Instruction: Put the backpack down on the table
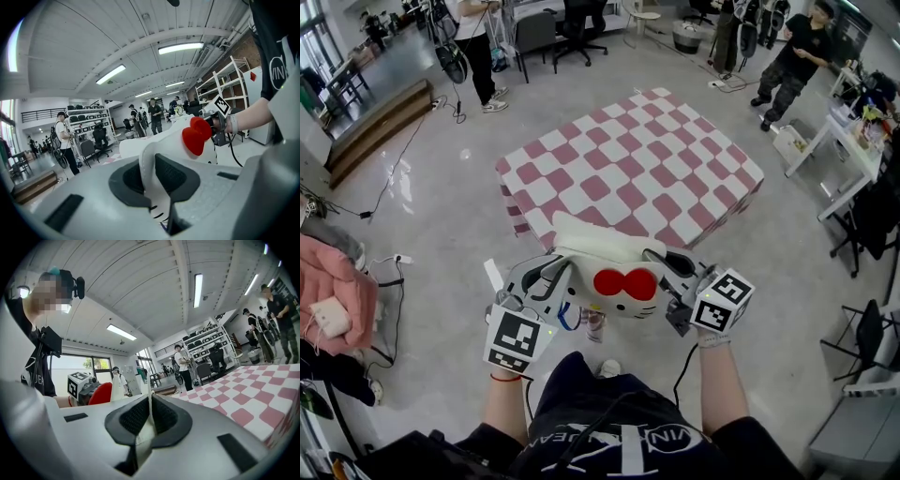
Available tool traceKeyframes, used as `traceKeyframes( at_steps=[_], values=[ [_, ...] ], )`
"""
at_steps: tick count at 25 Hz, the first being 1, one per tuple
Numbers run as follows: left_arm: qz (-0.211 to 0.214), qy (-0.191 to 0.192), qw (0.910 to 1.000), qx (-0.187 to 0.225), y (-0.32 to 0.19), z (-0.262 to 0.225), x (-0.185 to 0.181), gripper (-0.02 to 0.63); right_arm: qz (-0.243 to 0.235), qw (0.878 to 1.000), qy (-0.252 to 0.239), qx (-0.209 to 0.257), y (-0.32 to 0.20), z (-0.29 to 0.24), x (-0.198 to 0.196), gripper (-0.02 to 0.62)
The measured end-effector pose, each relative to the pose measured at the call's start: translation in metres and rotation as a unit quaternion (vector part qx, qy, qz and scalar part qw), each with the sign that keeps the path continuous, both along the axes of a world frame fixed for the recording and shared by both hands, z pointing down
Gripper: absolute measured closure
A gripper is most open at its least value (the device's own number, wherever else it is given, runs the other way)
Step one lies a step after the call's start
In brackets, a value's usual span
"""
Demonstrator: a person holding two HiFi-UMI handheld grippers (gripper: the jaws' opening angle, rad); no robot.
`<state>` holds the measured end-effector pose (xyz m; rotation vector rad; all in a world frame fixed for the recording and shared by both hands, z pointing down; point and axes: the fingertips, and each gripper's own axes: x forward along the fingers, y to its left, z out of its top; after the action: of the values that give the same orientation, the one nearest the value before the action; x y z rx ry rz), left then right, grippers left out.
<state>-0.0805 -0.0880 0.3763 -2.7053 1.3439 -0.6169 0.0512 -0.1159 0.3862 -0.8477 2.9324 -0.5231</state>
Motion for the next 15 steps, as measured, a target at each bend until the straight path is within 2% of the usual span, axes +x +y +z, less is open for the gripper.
traceKeyframes(
  at_steps=[6, 15],
  values=[
    [0.01, 0.0, 0.9999, 0.005, -0.041, 0.009, 0.006, 0.558, 0.008, 1.0, 0.002, 0.004, -0.038, 0.011, 0.006, 0.584],
    [0.049, 0.002, 0.9988, 0.006, -0.098, 0.009, 0.008, 0.561, 0.045, 0.999, -0.004, 0.004, -0.087, 0.011, 0.009, 0.584]
  ],
)
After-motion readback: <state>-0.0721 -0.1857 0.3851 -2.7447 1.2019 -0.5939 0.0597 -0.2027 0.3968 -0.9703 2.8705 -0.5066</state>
